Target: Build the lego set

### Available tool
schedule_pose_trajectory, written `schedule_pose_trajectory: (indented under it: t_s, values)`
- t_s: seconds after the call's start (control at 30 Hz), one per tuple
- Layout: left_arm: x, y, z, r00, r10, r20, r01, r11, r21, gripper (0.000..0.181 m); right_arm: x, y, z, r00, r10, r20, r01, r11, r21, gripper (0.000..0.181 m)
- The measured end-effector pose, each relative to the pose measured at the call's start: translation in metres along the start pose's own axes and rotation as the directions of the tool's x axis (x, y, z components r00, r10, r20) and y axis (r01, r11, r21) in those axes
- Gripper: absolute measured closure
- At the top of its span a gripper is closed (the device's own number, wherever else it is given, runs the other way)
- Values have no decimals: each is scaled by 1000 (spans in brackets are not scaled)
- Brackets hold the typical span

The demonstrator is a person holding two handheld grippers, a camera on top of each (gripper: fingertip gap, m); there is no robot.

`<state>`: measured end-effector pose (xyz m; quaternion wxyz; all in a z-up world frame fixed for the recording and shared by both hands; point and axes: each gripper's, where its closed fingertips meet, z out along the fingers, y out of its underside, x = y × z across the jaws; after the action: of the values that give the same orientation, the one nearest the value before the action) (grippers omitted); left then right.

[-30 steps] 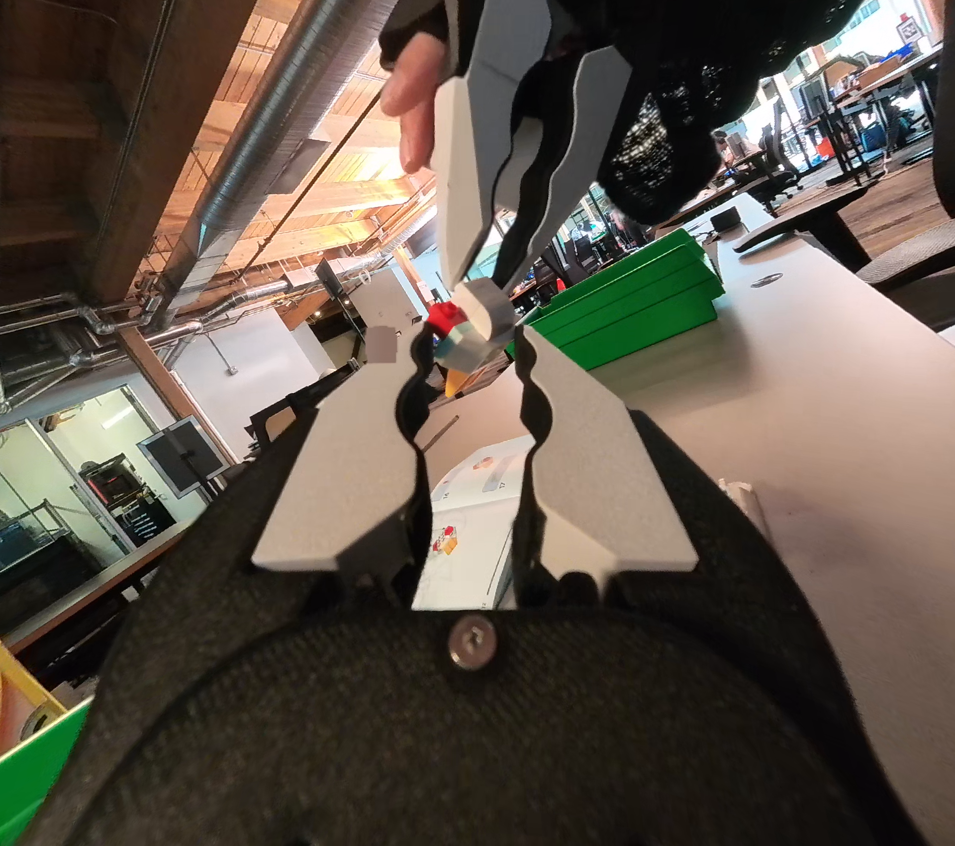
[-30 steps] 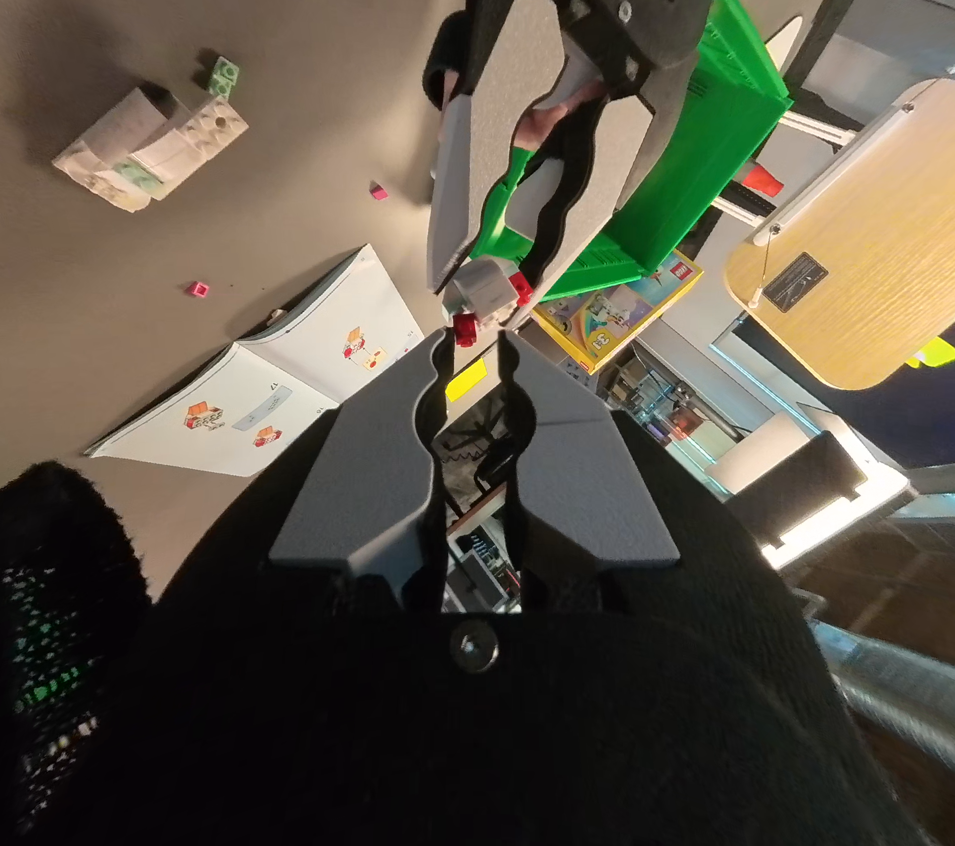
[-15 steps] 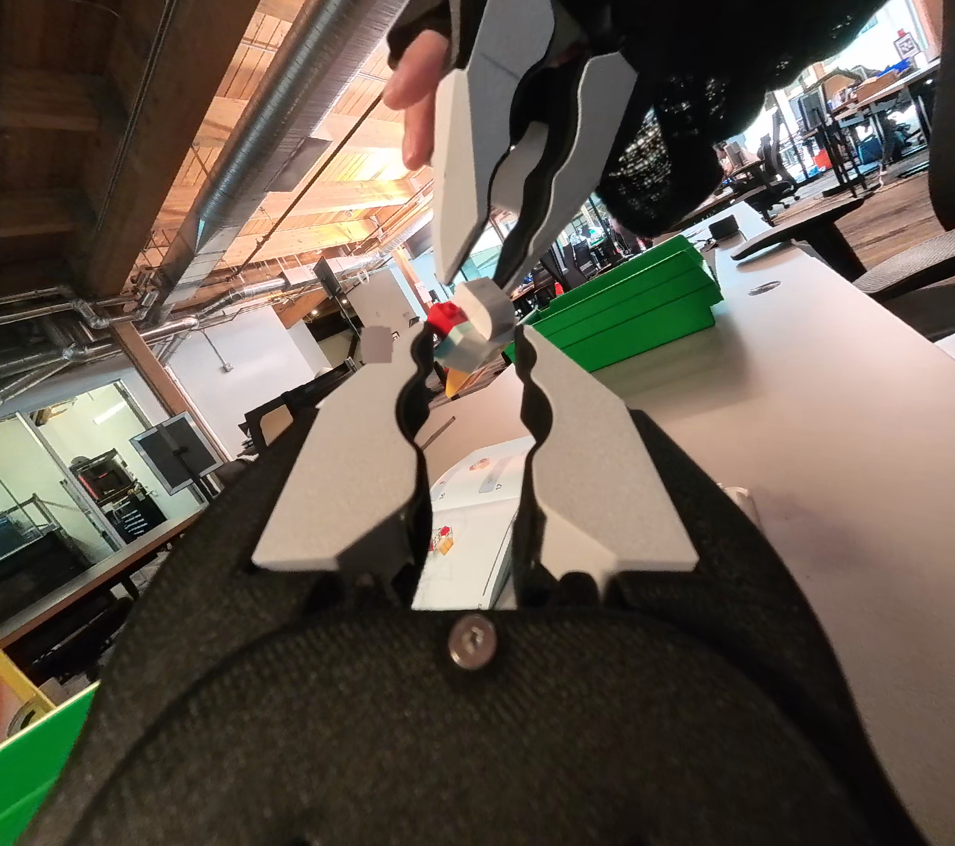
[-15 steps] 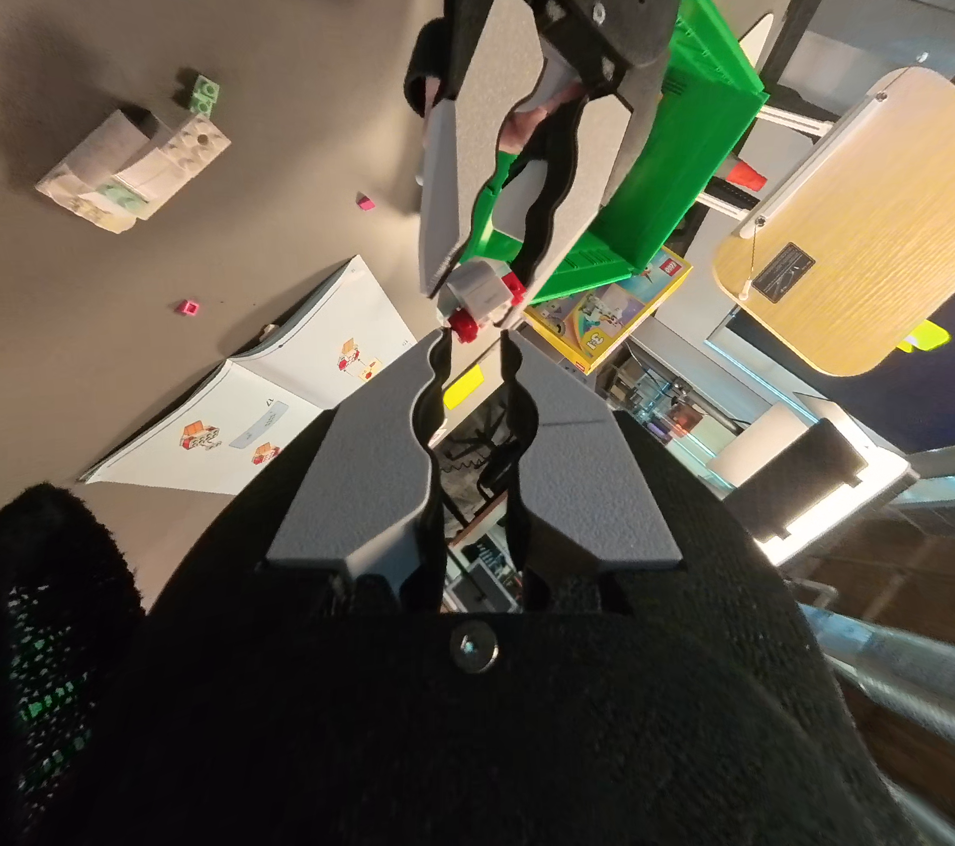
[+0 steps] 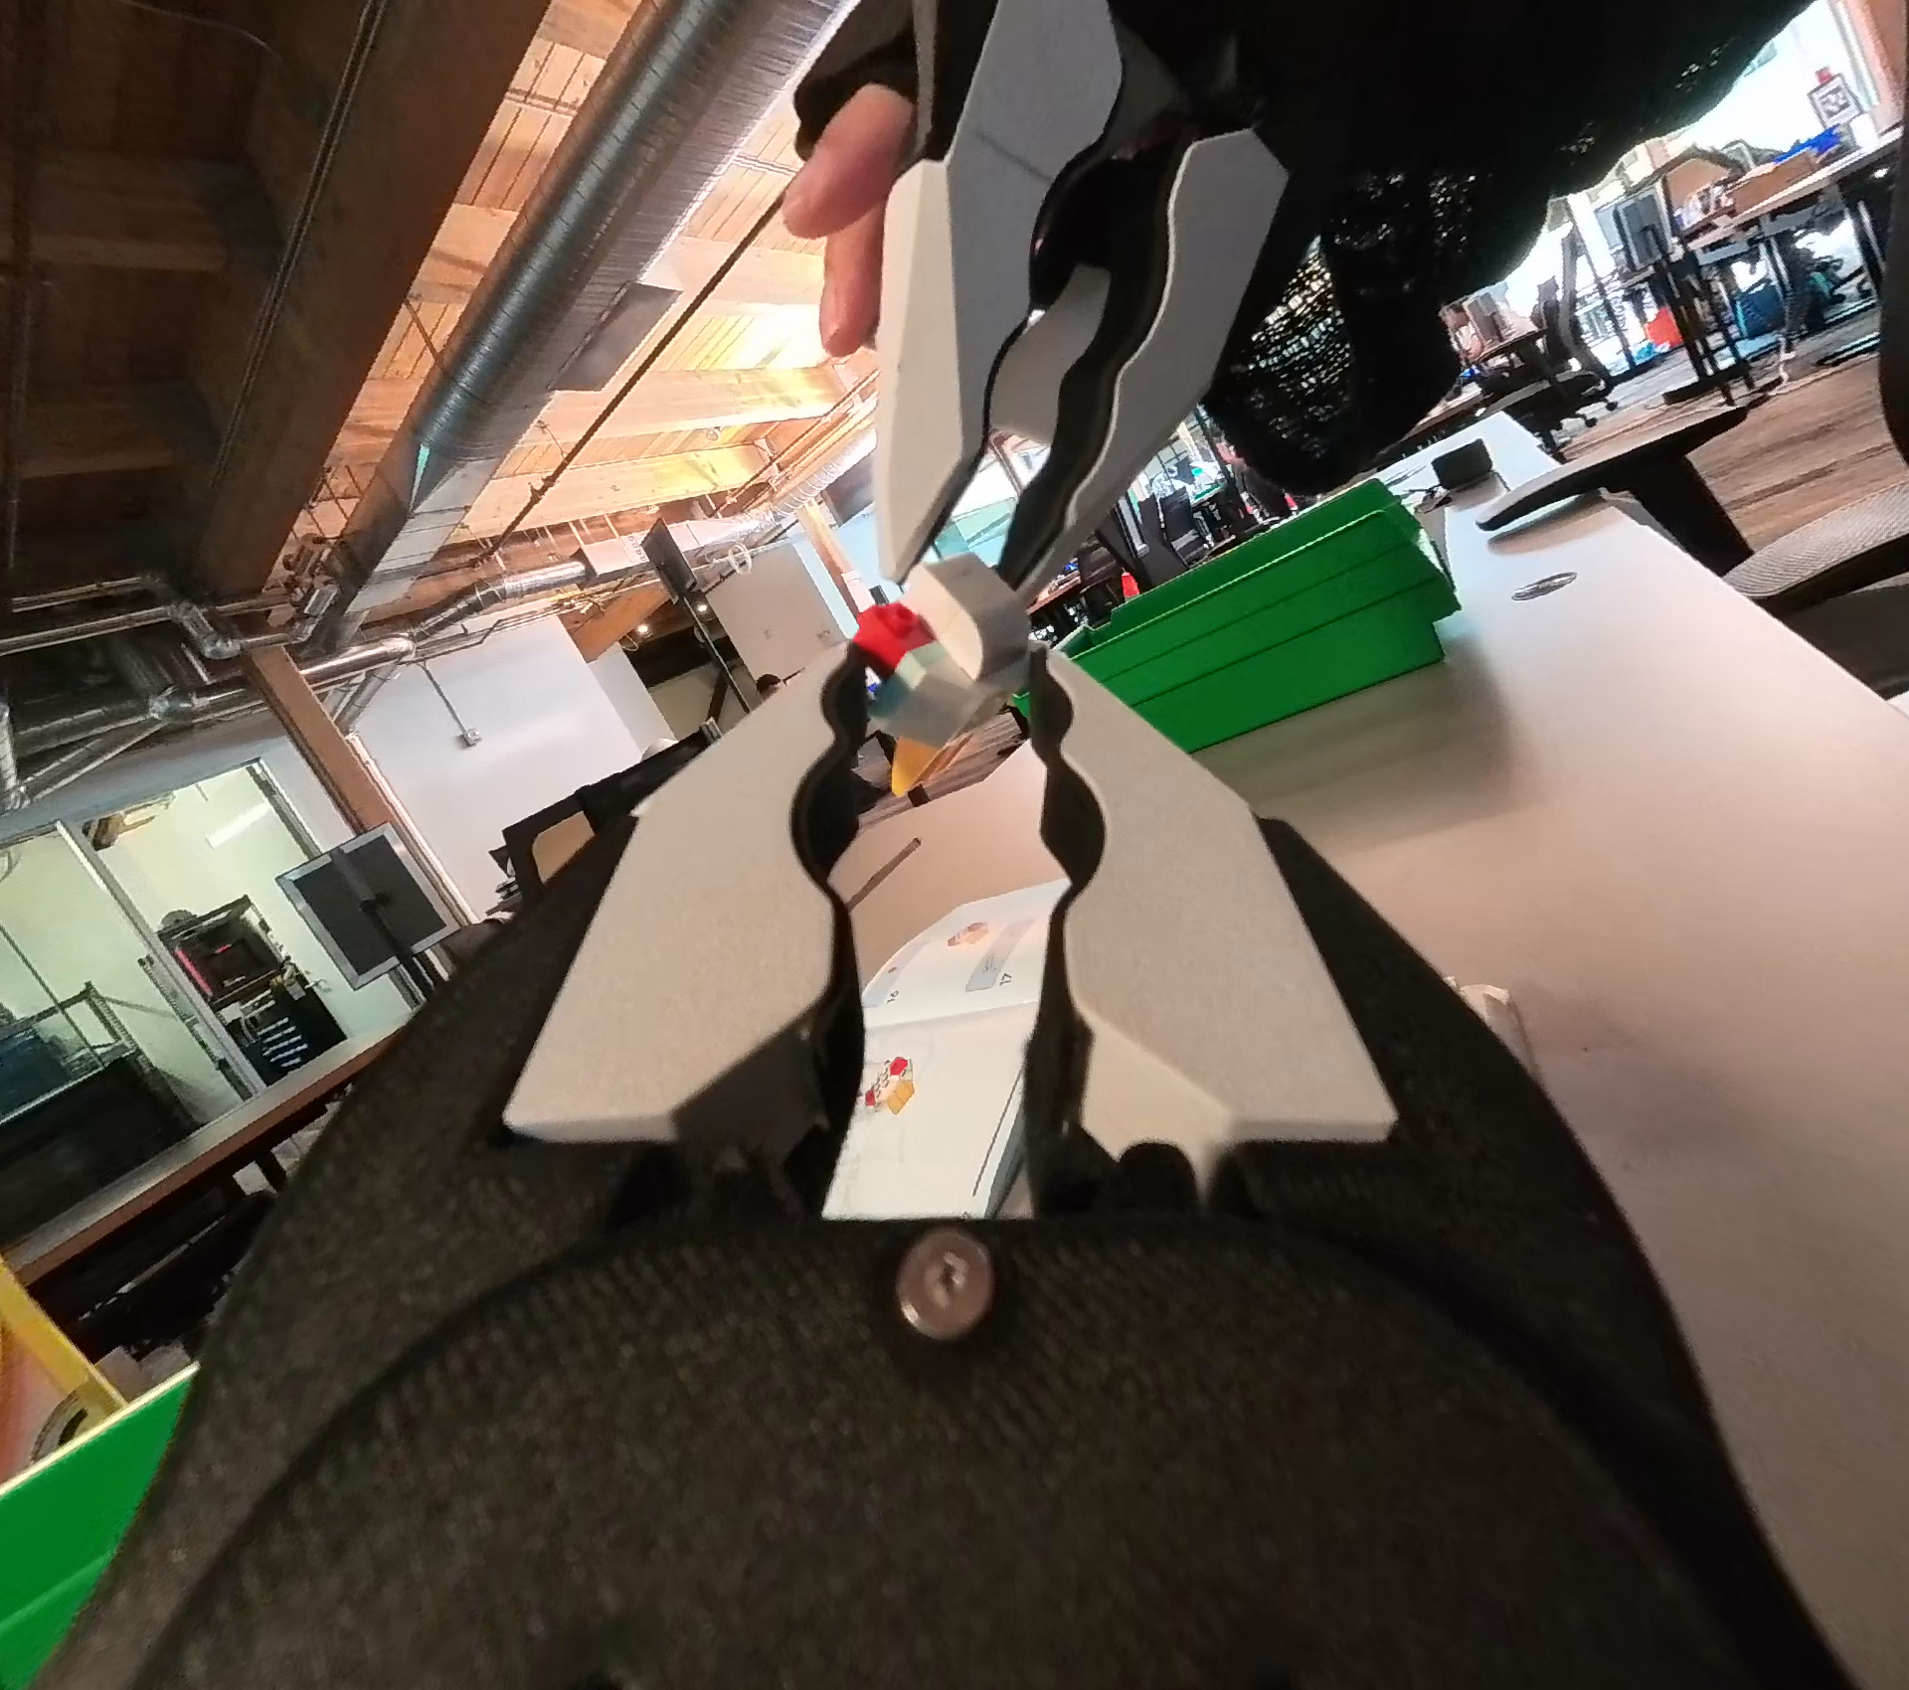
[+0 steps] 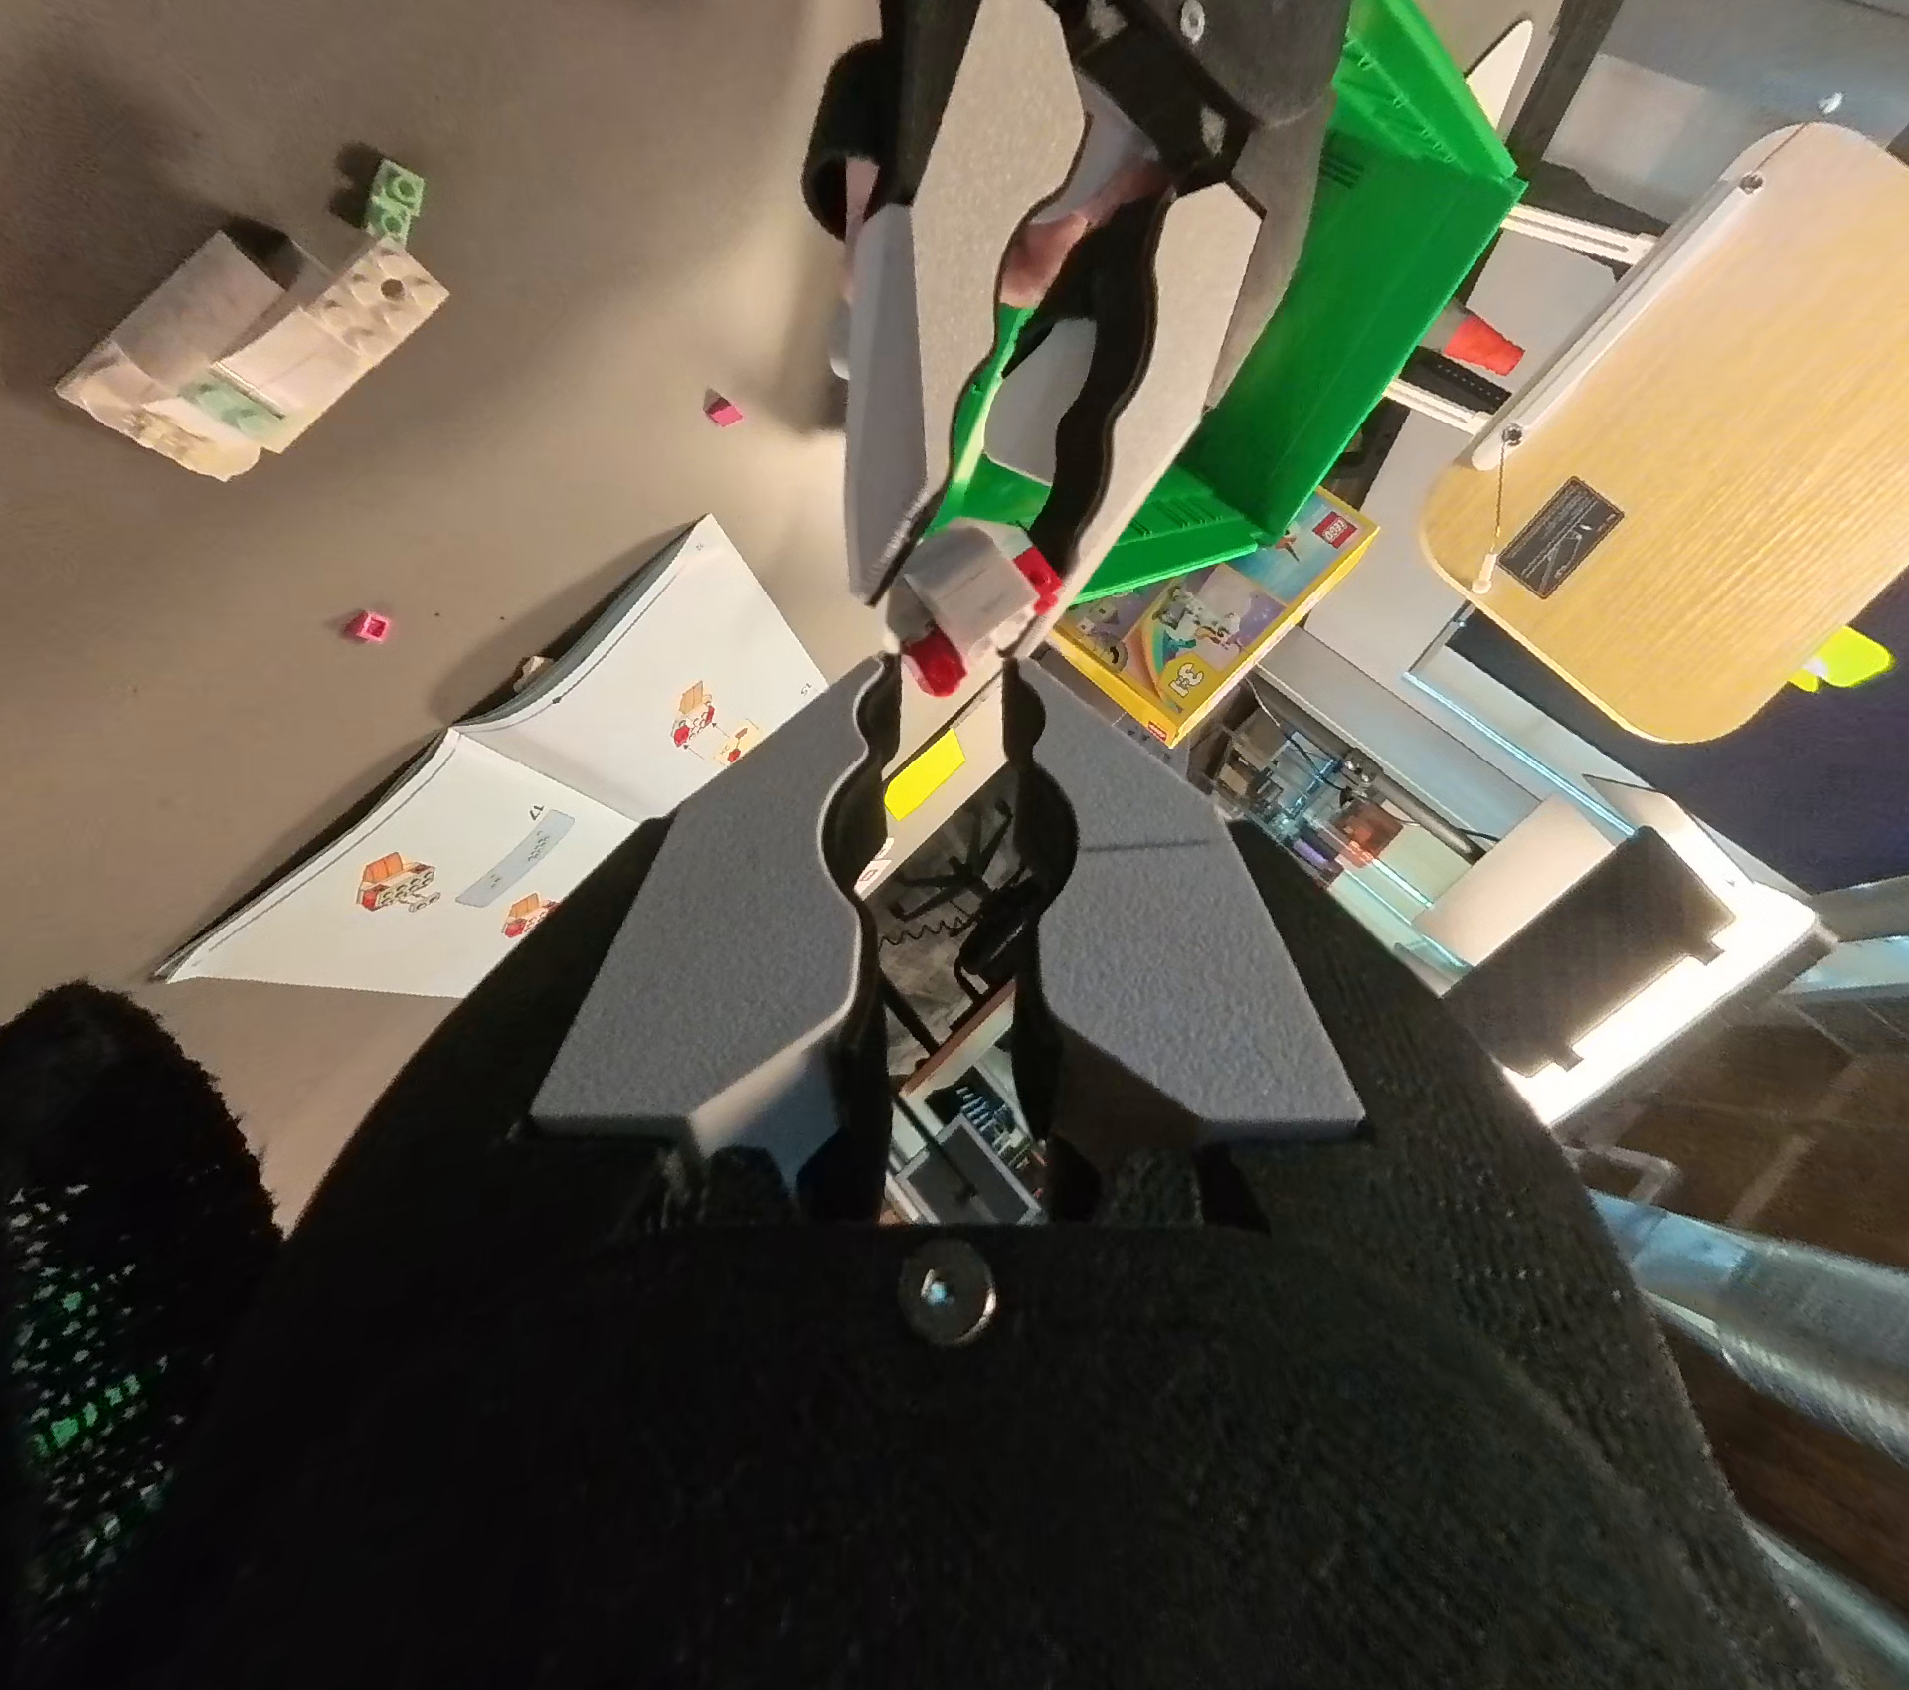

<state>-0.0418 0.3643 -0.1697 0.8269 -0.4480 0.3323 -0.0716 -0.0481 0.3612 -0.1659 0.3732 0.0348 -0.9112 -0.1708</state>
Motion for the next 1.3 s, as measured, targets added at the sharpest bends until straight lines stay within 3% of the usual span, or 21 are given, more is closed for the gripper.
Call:
schedule_pose_trajectory:
  t_s: [0.37, 0.47, 0.53, 0.6, 0.63, 0.7, 0.77, 0.8, 0.87, 0.93, 1.0, 1.07, 1.13, 1.2, 1.23, 1.3]
  values:
    - [-5, 1, -1, 1000, -1, 27, 2, 1000, -6, 151, 2, 9, -1, 999, 34, -13, -34, 999, -20, 163]
    - [-17, 6, -2, 995, 23, 94, -19, 999, -40, 151, 3, 22, -2, 986, 165, -32, -165, 986, -24, 163]
    - [-23, 9, -3, 991, 50, 124, -42, 997, -65, 151, -2, 32, 1, 940, 339, -22, -339, 941, 2, 161]
    - [-26, 14, -3, 986, 88, 142, -74, 992, -98, 151, -10, 28, 5, 819, 571, 61, -574, 813, 100, 158]
    - [-28, 19, -3, 981, 115, 155, -95, 987, -133, 151, -11, 22, 5, 716, 688, 119, -698, 698, 161, 157]
    - [-36, 30, -4, 963, 183, 197, -137, 965, -226, 151, -7, 11, 7, 450, 859, 242, -886, 396, 241, 154]
    - [-41, 37, -5, 946, 250, 207, -186, 941, -282, 151, -4, 8, 14, 217, 928, 302, -955, 138, 263, 147]
    - [-42, 38, -5, 939, 278, 205, -211, 931, -297, 151, -3, 9, 19, 148, 944, 296, -958, 63, 278, 143]
    - [-39, 37, -4, 939, 286, 191, -225, 930, -290, 151, -2, 10, 27, 86, 961, 264, -943, -7, 333, 141]
    - [-29, 30, -2, 974, 181, 139, -152, 968, -198, 150, -1, 3, 28, 90, 952, 291, -917, -35, 397, 138]
    - [-16, 18, -1, 999, -27, 37, 30, 997, -74, 150, 0, 3, 26, 113, 950, 289, -878, -41, 477, 137]
    - [-16, 10, -2, 973, -232, -17, 232, 973, 1, 150, 2, 4, 20, 129, 945, 301, -826, -66, 561, 138]
    - [-16, 0, -4, 927, -363, -97, 370, 926, 70, 150, 3, 3, 12, 119, 922, 369, -775, -147, 615, 140]
    - [-14, -7, -5, 869, -466, -164, 485, 869, 99, 151, 6, -2, -1, 157, 883, 442, -690, -222, 689, 140]
    - [-12, -11, -5, 832, -512, -214, 542, 833, 112, 151, 7, -1, -8, 199, 884, 423, -635, -213, 743, 141]
    - [-5, -16, -5, 735, -596, -323, 651, 754, 90, 151, 5, 5, -15, 267, 927, 264, -531, -87, 843, 140]
